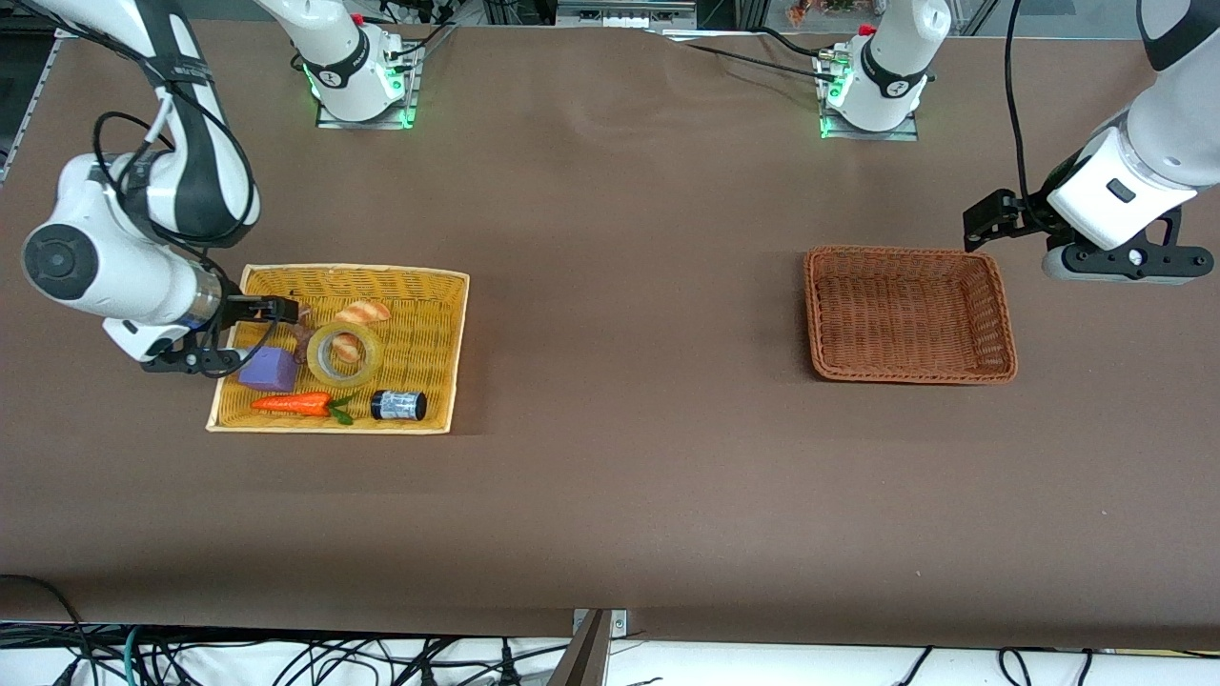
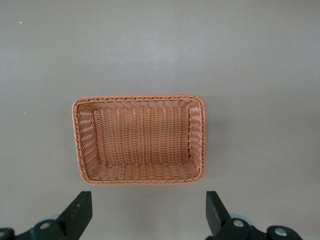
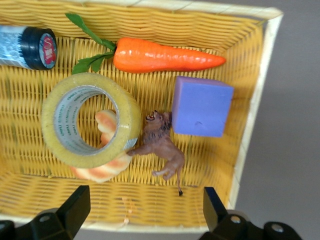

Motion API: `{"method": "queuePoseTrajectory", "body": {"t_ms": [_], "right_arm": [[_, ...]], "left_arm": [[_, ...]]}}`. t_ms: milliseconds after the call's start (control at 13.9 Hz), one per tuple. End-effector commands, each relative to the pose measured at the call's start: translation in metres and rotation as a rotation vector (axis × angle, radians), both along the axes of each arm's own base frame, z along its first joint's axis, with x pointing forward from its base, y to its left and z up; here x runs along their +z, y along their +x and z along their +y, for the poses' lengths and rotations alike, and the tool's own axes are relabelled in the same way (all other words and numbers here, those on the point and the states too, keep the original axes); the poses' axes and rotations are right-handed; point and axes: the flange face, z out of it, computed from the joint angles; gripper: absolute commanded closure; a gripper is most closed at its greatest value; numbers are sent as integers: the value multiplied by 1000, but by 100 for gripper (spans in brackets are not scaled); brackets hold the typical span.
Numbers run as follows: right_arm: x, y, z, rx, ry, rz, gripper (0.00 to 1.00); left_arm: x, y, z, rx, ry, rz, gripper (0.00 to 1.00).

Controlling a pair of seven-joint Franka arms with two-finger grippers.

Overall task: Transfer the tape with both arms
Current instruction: 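Move the right gripper over the clear tape roll in the yellow tray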

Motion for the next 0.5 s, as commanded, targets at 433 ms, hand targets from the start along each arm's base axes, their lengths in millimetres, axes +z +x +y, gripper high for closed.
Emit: {"method": "queuePoseTrajectory", "body": {"t_ms": [433], "right_arm": [[-41, 7, 4, -2, 8, -92, 0]], "left_arm": [[8, 0, -1, -16, 5, -1, 0]]}}
